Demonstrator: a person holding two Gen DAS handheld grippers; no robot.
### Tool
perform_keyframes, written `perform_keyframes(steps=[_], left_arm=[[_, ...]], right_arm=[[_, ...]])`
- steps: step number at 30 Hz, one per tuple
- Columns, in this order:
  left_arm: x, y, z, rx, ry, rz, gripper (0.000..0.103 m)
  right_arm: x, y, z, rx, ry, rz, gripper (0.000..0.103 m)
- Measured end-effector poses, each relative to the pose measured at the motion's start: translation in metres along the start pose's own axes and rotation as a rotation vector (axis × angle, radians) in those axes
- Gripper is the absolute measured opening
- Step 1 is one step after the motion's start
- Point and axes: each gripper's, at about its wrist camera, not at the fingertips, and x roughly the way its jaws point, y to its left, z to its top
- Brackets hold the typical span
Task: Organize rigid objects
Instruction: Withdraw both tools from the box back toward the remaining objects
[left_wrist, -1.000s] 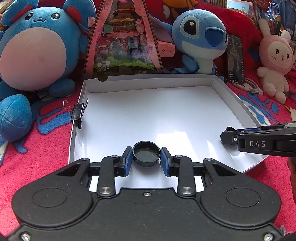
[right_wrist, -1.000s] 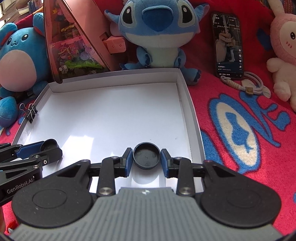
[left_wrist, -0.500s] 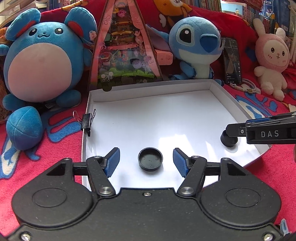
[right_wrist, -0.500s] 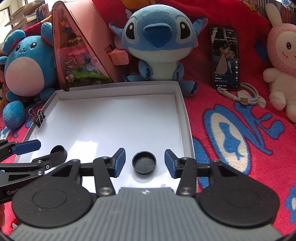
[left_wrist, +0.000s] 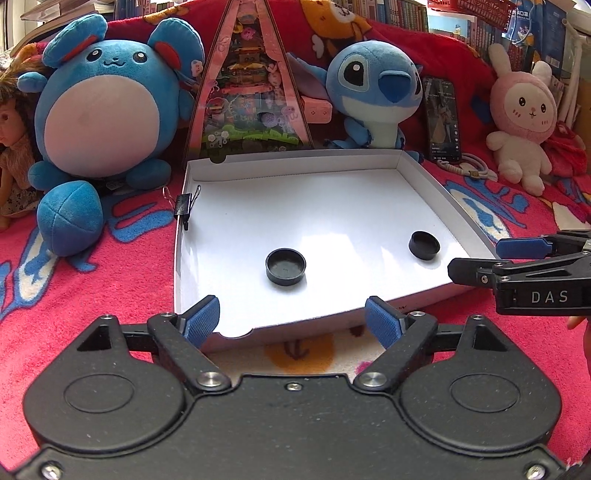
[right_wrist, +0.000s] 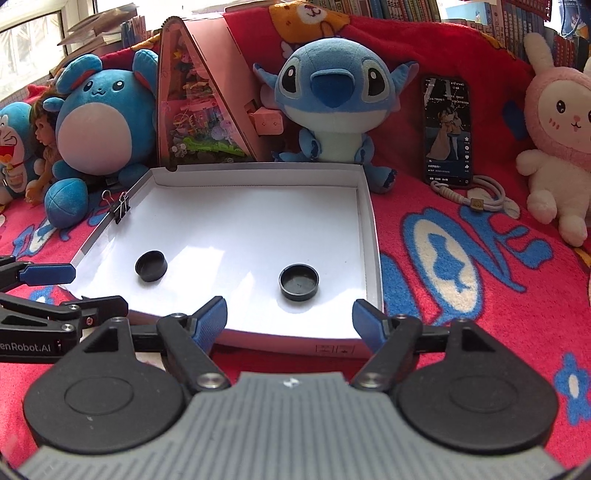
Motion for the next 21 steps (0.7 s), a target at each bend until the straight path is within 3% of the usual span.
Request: perform_keyframes(steps=[9,21], left_arm=[[-0.03,-0.015,-0.024,0.016,-0.027,-0.027,0.085],[-0.064,-0.028,-0.053,0.045,-0.058,-0.011,0.086]], right_arm=[[-0.028,0.012,-0.024,-0.038,-0.033,0.016,0.086],[-0.056,0.015,-0.052,-0.033,-0.053,0.043,0.088]])
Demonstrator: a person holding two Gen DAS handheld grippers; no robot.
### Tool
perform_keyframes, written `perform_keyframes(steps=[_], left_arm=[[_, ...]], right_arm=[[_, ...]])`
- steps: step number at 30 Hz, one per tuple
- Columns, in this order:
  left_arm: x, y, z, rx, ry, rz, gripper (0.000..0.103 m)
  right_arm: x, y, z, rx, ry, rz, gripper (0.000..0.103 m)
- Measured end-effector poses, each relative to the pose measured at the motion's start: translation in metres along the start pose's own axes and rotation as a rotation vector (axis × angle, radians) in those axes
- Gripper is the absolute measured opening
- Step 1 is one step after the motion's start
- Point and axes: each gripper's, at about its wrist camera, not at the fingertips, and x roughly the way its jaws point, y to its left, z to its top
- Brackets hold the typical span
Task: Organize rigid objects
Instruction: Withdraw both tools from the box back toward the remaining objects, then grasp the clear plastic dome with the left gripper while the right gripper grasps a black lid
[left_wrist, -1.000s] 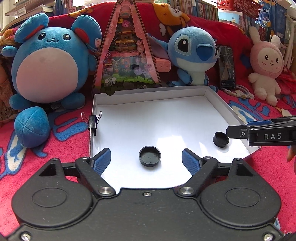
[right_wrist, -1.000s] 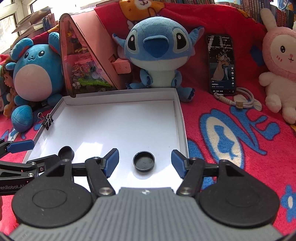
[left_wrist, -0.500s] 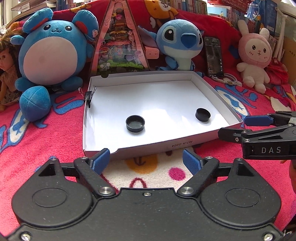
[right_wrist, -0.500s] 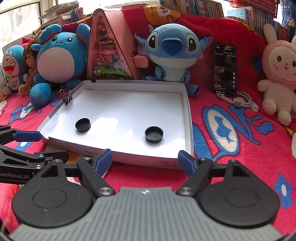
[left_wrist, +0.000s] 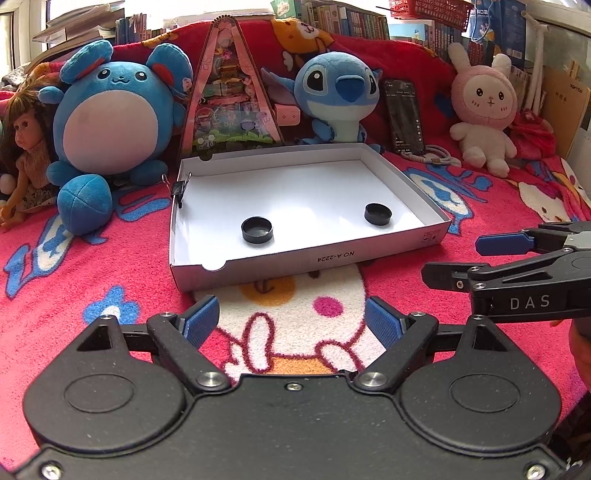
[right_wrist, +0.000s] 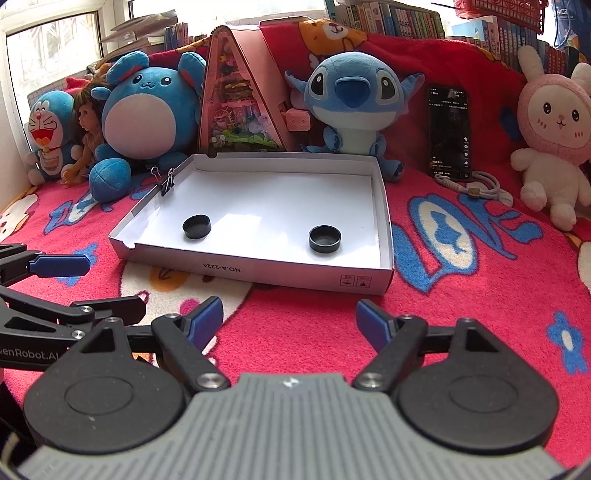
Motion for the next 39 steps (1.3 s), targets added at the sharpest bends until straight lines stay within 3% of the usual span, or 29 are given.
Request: perform_keyframes(steps=[19,21,25,27,30,32,39], left_arm=[[-0.048,0.008,-0.055,-0.06,-0.011,-0.017,0.085],[-0.054,0.008,-0.061,-0.064,-0.014,-0.03,0.081],[-0.066,0.005,-0.07,-0.051,-0.027,-0.065,0.062],[-0.07,0.002,-0.073,-0.044,-0.031,-0.084,0.05],[-0.071,-0.002,-0.076,-0.029,-0.03,-0.109,0.043],[-0.069,-0.005,-0.079,-0.022,-0.02,-0.118,0.036],[-0.054,-0.016,-0.085,-0.01,0.0,-0.12,0.028]], right_arm=[[-0.042,0.011,-0.051,-0.038,-0.007,0.015,0.088],[-0.048,0.014,-0.058,-0.056,-0.014,0.016,0.088],[-0.059,0.021,-0.07,-0.083,-0.033,0.034,0.088],[-0.064,0.026,-0.076,-0.093,-0.039,0.046,0.084],[-0.066,0.032,-0.084,-0.114,-0.022,0.045,0.066],[-0.065,0.037,-0.088,-0.126,-0.003,0.041,0.049],[-0.057,0.039,-0.098,-0.106,0.023,0.049,0.041]])
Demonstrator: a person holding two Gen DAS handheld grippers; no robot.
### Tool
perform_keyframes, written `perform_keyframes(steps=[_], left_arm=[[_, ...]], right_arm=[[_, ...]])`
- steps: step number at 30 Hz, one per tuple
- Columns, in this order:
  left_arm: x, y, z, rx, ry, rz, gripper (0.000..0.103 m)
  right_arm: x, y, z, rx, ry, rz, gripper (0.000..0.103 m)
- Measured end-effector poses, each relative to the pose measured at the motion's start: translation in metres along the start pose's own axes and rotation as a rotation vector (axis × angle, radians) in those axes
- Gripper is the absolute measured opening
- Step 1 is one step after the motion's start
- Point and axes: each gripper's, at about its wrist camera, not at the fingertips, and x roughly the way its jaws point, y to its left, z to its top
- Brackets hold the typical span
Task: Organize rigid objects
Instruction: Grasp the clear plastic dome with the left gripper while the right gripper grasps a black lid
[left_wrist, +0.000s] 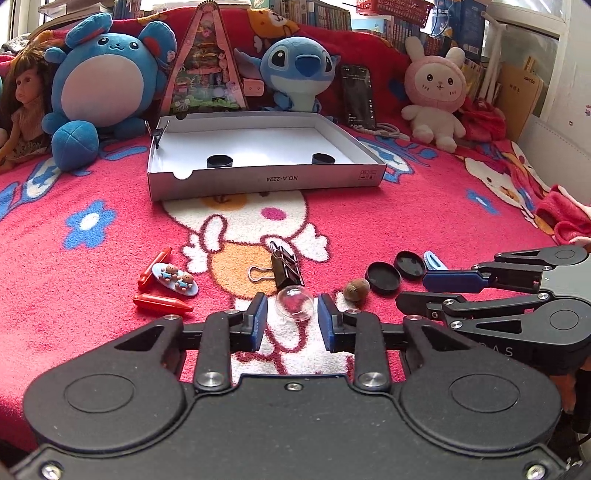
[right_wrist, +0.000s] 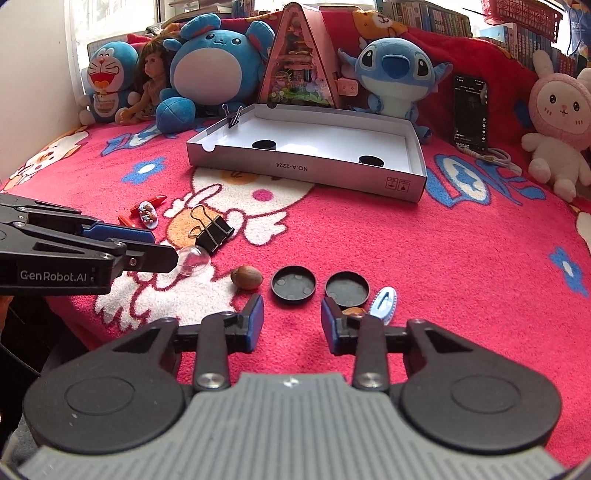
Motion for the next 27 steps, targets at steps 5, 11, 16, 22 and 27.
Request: perform_keyframes(steps=[5,11,16,22,27], left_arm=[[0.01,-0.005,-0.001,0.019,-0.002,0.018,0.027],[0.019,-0.006,-0.003,0.024,0.003,0.033,0.026],[0.023,-0.006,-0.003,0.014,0.003,0.028,0.025],[0.025,-0.008,-0.003,0.021,-0.007,0.034,0.023],[0.026,-0.008,-0.004,0.024,-0.01,0.035,0.023]], right_arm=[[0.009,-0.002,-0.001,0.025,-0.003,-0.004,0.04],[0.019,0.004,0.0,0.001,-0.007,-0.053,0.04],[0.021,0.003,0.002,0.008,-0.016,-0.053,0.04],[0.025,0.006,0.005,-0.001,-0.022,-0.055,0.04],[0.029,0.008,0.004,0.002,-0.032,-0.061,0.04]])
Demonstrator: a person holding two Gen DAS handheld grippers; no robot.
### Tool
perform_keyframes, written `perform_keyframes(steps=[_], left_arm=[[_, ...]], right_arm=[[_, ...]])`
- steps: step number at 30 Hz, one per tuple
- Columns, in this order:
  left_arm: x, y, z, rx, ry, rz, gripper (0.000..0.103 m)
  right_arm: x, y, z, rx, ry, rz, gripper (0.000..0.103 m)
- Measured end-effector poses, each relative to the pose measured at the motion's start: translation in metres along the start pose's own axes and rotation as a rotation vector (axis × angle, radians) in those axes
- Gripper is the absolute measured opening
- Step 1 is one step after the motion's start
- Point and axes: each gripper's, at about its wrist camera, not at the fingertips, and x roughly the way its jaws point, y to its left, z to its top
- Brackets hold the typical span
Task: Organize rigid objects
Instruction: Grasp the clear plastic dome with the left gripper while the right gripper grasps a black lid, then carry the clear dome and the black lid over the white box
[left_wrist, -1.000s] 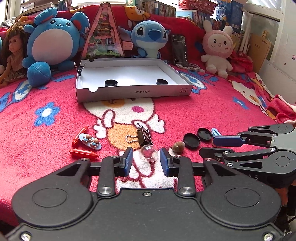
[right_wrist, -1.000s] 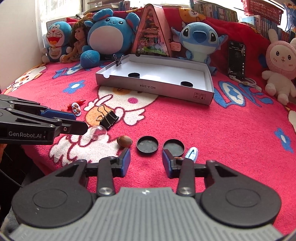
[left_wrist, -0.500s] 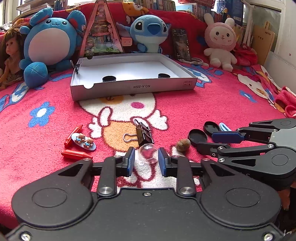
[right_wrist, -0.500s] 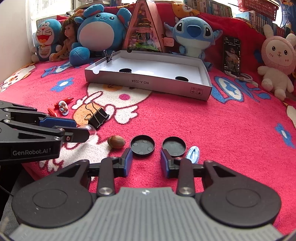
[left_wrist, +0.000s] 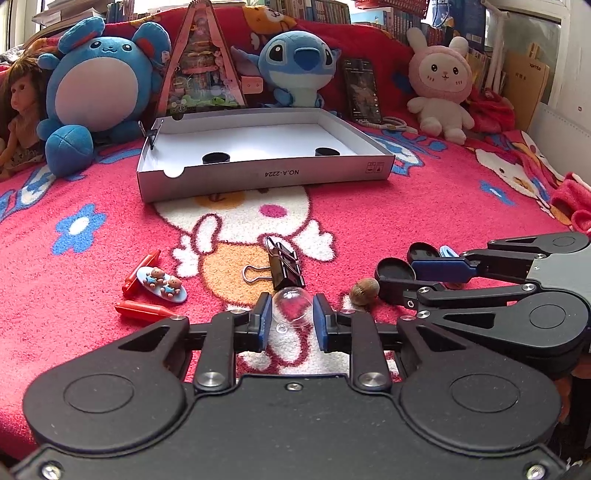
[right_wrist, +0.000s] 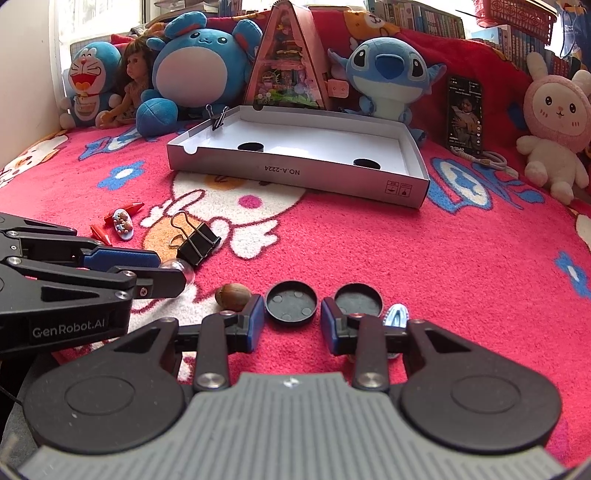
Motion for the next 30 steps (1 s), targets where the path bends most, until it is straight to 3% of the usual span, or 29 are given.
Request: perform_keyframes(steps=[19,21,30], left_arm=[[0.009,-0.006,-0.006,0.038,-0.025,0.032,0.027],[0.008,-0.006,-0.005,0.032,-0.025,0.036,0.027],[-0.011,-0.001,0.016,0.029,-0.071,0.015,0.027]], right_arm=[[0.004,0.005,-0.004,-0.033,-0.041,-0.044,0.045],[0.004,0.005,-0.005,-0.034,-0.041,-0.041,0.038],[-0.007,0.003,0.008,-0.015,-0.071,-0.021,0.037]])
